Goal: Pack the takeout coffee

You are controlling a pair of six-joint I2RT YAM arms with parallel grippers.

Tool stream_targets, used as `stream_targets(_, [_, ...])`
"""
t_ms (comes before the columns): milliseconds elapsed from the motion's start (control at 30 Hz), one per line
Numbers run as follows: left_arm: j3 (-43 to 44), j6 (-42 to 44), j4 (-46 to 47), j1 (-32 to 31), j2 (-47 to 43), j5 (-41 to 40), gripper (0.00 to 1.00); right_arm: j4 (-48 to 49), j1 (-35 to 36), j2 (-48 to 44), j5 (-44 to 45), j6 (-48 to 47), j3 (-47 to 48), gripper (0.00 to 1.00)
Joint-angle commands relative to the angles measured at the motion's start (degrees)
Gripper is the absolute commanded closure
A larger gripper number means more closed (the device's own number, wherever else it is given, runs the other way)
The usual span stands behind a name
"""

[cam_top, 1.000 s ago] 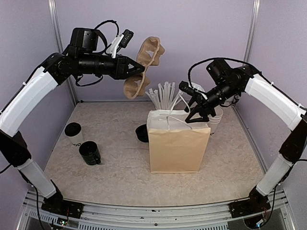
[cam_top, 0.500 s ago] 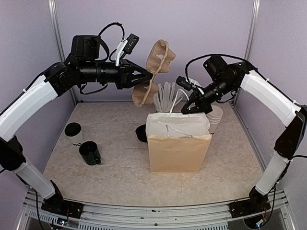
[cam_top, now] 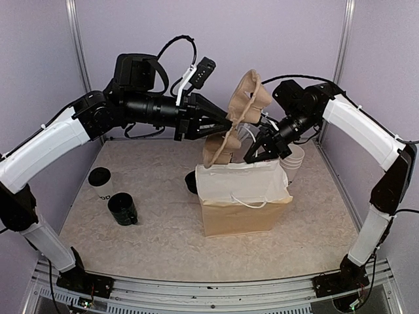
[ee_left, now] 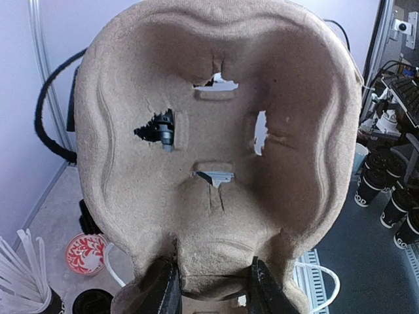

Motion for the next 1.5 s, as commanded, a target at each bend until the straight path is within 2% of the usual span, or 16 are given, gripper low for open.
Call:
stream_targets(0, [2.05, 2.83, -1.43, -1.64, 3.21, -0.38, 0.7, -2.08, 0.55, 0.41, -3.32, -0.88, 1.64, 1.0])
stream_targets(133, [1.87, 4.68, -2.24, -3.03, 5.29, -1.45, 0.7, -2.41, 0.6, 0.58, -3.49, -1.09, 2.11, 1.0])
stream_targets(467, [1.28, 10.1, -6.05, -3.66, 8.19, 3.43, 0.7, -2.63, 0.62, 0.98, -3.6, -1.21, 2.48, 1.0])
stream_targets(800, [1.21, 12.37, -17.61, -5.3, 8.66, -6.85, 0.7, -3.36, 0.62, 0.85, -3.57, -1.68, 1.98, 1.0])
stream_targets(933, [0.86, 11.95, -18.47, -6.94, 8.94, -10.05, 0.7, -3.38, 0.54, 1.14, -3.9, -1.88, 2.03, 1.0])
stream_targets(1200, [5.52, 12.62, -19.4, -10.73, 10.2, -13.58, 0.7, -3.31, 0.69, 1.34, -3.88, -1.83, 2.65, 1.0])
stream_targets(1467, [8.11, 12.91, -17.59, -11.62, 9.3, -13.22, 0.69, -2.85, 0.69, 1.29, -3.52, -1.34, 2.83, 1.0])
